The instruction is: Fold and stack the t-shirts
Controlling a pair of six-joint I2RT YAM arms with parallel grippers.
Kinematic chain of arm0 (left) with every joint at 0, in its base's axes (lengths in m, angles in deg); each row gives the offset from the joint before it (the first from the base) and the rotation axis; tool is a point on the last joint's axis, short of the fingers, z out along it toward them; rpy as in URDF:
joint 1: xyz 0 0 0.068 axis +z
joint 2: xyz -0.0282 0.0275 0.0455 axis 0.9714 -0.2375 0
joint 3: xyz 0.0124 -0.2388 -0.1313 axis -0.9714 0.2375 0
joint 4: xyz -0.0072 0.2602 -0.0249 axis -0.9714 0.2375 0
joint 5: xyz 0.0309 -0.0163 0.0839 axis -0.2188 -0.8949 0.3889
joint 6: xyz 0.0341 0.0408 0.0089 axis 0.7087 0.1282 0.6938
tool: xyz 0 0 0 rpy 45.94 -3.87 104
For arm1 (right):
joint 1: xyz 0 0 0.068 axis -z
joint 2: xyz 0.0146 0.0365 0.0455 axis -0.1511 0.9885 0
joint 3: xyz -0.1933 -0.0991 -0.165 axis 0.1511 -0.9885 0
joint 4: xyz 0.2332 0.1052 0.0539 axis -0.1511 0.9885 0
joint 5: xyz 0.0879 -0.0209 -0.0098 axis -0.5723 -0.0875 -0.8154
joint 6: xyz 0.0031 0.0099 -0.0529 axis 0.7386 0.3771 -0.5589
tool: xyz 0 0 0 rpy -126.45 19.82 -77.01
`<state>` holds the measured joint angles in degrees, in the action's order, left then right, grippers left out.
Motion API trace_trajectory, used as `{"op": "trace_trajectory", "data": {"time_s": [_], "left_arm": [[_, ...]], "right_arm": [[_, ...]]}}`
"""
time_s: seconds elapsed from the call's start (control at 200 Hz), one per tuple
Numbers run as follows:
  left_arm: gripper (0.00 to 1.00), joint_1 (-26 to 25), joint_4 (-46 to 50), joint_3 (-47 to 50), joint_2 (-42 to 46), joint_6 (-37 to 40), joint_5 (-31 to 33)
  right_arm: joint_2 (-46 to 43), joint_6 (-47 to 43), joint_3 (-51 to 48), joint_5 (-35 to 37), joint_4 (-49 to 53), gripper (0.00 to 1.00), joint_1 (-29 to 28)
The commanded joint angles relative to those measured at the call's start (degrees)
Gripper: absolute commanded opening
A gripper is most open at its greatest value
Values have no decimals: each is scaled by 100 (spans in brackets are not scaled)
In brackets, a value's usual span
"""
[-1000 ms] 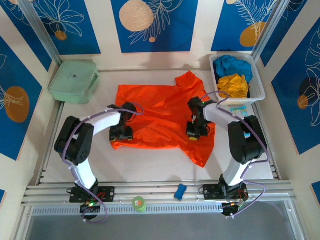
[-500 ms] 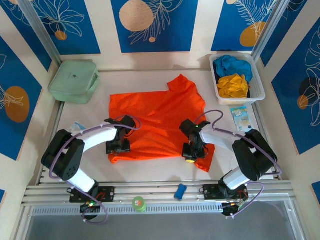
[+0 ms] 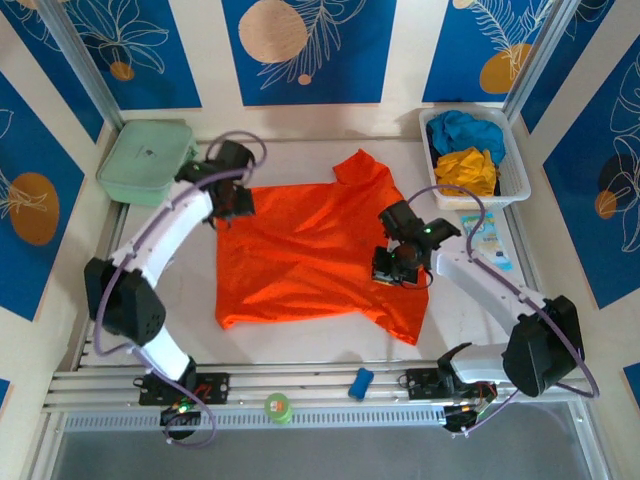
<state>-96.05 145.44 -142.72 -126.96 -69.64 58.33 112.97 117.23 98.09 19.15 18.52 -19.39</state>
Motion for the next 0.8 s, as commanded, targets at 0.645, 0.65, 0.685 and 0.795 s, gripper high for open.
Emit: {"op": "trace_trajectory", "data": {"time_s": [0.645, 0.65, 0.685, 0.795], "left_arm": [[60, 1592, -205, -3896, -4684, 1921, -972], [60, 1597, -208, -3902, -4701, 1919, -972], [59, 1608, -234, -3932, -4775, 1940, -972], [59, 1622, -275, -3951, -4923, 1995, -1041]], "right_arm": [[-590, -315, -175, -309, 639, 8, 390], [-590, -316, -174, -307, 645, 8, 390], [-590, -321, -162, -295, 681, 8, 391], [-590, -315, -146, -260, 747, 8, 399]]}}
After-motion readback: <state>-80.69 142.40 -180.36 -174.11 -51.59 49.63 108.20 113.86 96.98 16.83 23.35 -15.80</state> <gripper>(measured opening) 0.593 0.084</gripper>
